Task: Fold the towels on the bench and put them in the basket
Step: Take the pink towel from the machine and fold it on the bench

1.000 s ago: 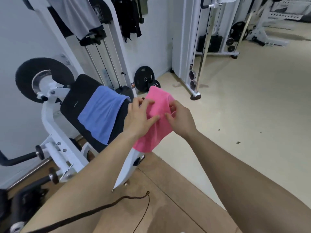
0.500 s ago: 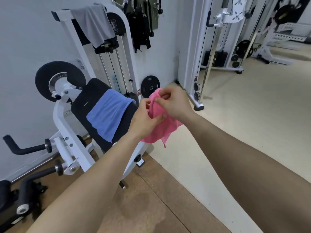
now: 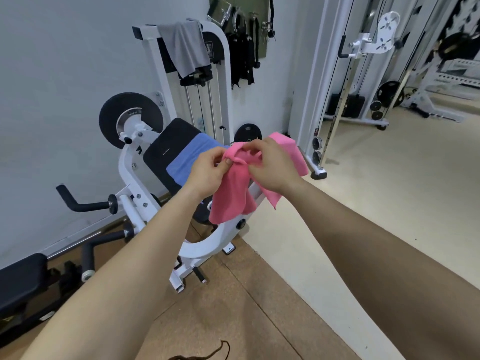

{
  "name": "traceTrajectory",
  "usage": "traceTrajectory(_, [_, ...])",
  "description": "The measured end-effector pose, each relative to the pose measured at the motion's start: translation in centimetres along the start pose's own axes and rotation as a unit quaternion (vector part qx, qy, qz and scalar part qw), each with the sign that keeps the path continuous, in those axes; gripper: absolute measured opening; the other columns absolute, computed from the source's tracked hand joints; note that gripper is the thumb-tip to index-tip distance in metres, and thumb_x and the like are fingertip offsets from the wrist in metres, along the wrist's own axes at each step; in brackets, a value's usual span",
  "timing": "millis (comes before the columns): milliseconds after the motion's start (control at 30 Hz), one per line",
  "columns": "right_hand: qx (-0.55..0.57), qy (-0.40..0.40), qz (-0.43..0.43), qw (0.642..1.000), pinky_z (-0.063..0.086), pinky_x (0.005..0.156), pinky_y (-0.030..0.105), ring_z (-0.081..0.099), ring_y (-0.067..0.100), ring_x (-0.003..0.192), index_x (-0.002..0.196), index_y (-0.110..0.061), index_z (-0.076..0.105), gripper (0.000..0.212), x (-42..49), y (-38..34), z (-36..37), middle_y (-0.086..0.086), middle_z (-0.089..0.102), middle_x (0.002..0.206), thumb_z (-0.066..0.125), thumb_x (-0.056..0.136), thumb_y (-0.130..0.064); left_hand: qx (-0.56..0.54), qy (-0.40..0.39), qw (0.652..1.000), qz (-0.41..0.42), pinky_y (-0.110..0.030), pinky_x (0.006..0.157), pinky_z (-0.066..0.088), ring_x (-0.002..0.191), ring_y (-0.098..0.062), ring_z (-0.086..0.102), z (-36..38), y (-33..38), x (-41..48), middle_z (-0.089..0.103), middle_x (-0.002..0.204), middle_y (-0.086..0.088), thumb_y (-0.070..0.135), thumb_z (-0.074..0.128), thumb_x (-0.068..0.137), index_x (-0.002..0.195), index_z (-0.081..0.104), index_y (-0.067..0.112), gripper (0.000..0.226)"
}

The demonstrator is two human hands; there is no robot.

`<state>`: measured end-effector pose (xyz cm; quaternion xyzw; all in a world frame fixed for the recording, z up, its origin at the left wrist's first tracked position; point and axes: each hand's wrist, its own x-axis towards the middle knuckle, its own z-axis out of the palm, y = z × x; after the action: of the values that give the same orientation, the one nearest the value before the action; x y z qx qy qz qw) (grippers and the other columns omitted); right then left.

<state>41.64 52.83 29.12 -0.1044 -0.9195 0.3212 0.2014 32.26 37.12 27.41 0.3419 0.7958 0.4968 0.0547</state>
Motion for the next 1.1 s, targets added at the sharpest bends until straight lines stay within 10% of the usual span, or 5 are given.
traceTrajectory(267, [-0.056,-0.033,-0.025,0.998,0.049,0.087,0.038,0.052,0.022,0.106,0.121,-0.029,0.06,0.051,-3.6,-3.9,2.6,-0.004,0.051,0.108,0.074,0.073,-0.036,-0.049,0.014,0.999,-0.007,-0.027,0.072,0.044,0.08,-0.006,0.061,-5.2,-0.1,-6.9,0.069,0.084,0.017,0.025,0.058,0.099,0.089,0.067,0.037,0.018])
traceTrajectory(467, [-0.014,-0.037,-0.042,0.998,0.055,0.085,0.039,0.067,0.014,0.094,0.106,-0.028,0.07,0.022,-5.3,-8.0,5.7,-0.01,0.071,0.101,0.069,0.085,-0.023,-0.069,0.074,0.993,-0.051,-0.025,0.075,0.049,0.084,-0.006,0.062,-9.0,-0.9,-12.2,0.069,0.095,0.005,0.023,0.053,0.102,0.104,0.068,0.022,0.015])
traceTrajectory(833, [0.091,-0.182,-0.095,0.974,0.054,0.07,0.037,0.061,0.014,0.066,0.091,-0.022,0.067,0.008,-8.0,-21.4,13.3,-0.001,0.067,0.072,0.06,0.093,-0.023,-0.028,0.213,0.963,-0.16,-0.034,0.071,0.042,0.073,-0.015,0.051,-20.0,-5.8,-22.9,0.056,0.08,0.0,0.024,0.059,0.098,0.107,0.047,0.021,0.015])
traceTrajectory(1100, [0.146,-0.305,-0.111,0.935,0.048,0.068,0.034,0.057,0.016,0.066,0.086,-0.021,0.061,0.006,-10.7,-30.7,22.1,-0.001,0.062,0.072,0.058,0.092,-0.022,0.02,0.249,0.942,-0.226,-0.019,0.073,0.041,0.087,-0.006,0.06,-26.0,-9.0,-32.4,0.067,0.099,0.006,0.014,0.062,0.093,0.1,0.064,0.015,0.008])
